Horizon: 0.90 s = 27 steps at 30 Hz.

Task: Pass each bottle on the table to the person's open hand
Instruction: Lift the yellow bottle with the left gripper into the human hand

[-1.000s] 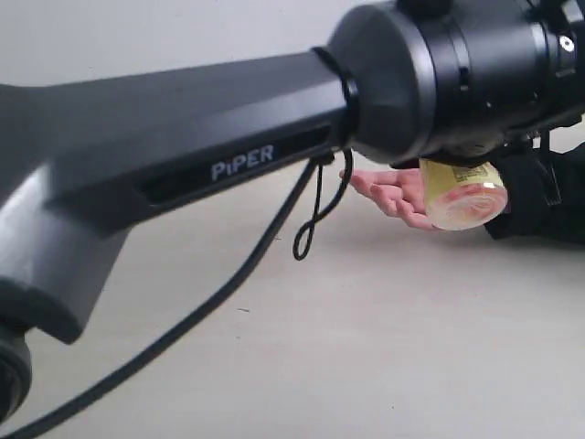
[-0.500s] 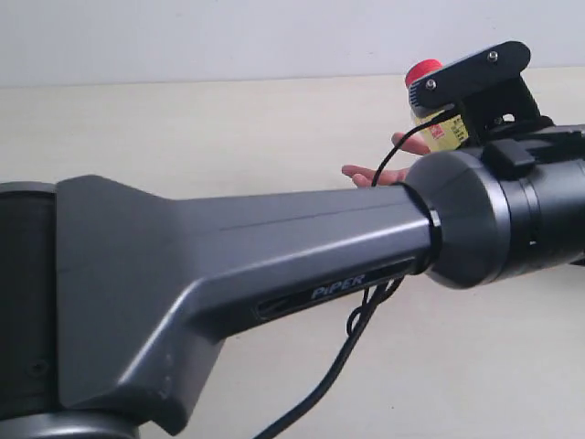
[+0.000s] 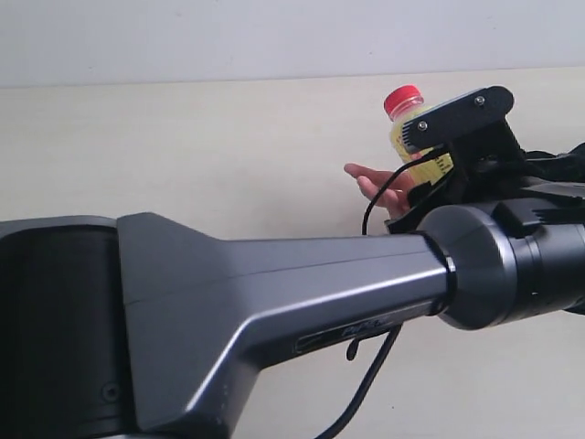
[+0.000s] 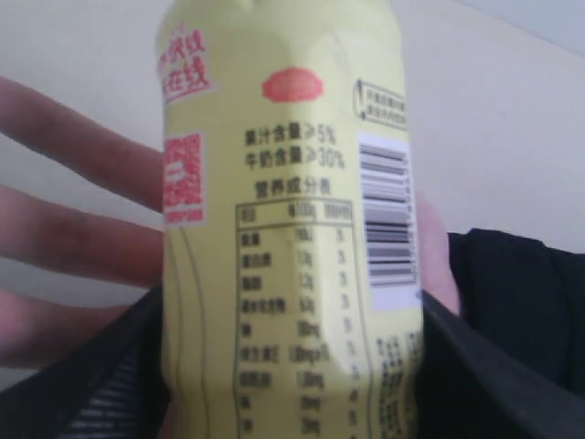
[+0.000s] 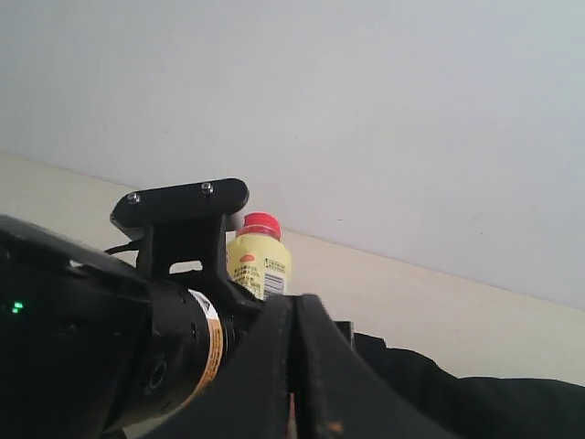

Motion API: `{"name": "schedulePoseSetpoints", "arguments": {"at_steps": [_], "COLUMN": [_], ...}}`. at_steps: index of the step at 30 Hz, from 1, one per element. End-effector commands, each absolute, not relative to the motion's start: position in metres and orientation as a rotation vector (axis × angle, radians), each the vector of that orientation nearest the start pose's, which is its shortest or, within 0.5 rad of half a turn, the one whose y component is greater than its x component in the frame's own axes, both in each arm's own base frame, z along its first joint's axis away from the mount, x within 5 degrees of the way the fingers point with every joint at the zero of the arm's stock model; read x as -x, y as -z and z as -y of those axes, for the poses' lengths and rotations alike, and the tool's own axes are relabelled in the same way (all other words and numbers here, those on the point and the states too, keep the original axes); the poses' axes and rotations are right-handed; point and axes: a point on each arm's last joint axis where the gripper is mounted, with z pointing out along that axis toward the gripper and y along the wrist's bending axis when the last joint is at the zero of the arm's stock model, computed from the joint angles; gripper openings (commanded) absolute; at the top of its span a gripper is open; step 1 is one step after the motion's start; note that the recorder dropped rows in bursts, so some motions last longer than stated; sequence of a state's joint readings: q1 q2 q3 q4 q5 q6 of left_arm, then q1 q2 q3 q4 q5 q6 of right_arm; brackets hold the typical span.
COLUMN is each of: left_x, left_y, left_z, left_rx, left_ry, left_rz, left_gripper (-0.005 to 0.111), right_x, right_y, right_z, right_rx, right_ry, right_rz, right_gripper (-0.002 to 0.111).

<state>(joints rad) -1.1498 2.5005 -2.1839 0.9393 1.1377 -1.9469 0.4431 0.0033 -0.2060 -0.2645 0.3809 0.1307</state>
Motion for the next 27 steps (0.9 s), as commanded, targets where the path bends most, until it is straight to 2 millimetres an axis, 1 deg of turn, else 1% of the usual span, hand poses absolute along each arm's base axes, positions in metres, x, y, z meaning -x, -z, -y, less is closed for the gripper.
{"name": "schedulePoseSetpoints", "arguments": {"at_steps": [1,4,8,12,17,25,27], "left_x": [-0.273,-0.274,-0.286,-0.291,-0.291,-0.291,-0.291], "left_y": [-0.169,-0.17,-0.169,-0.168,-0.168,-0.157,-0.156], "left_z": [0.454,0.453,0.444,0.441,0.443,0.445,0.445], "left_rx": [0.511,0.511,0.561,0.554,0.541,0.507,0.503], "left_ry": [0.212,0.195,0.171,0.165,0.174,0.157,0.166], "left_rz": [-2.174,-2.154,-2.162,-2.165,-2.169,-2.185,-2.189], "left_gripper": [0.0,0.0,0.0,0.0,0.0,0.0,0.002], "right_x": [-0.042,-0.042,-0.042,-0.042,-0.042,-0.042,-0.042], "right_y": [-0.248,-0.248,-0.248,-0.248,-0.248,-0.248,-0.248], "right_z": [-0.01,-0.01,-0.01,-0.01,-0.01,-0.01,-0.01], "right_rx": [0.38,0.38,0.38,0.38,0.38,0.38,0.38], "right_ry": [-0.172,-0.172,-0.172,-0.172,-0.172,-0.172,-0.172], "right_rz": [-1.602,-1.602,-1.602,-1.602,-1.602,-1.602,-1.602], "right_gripper": [0.0,0.0,0.0,0.0,0.0,0.0,0.0]}}
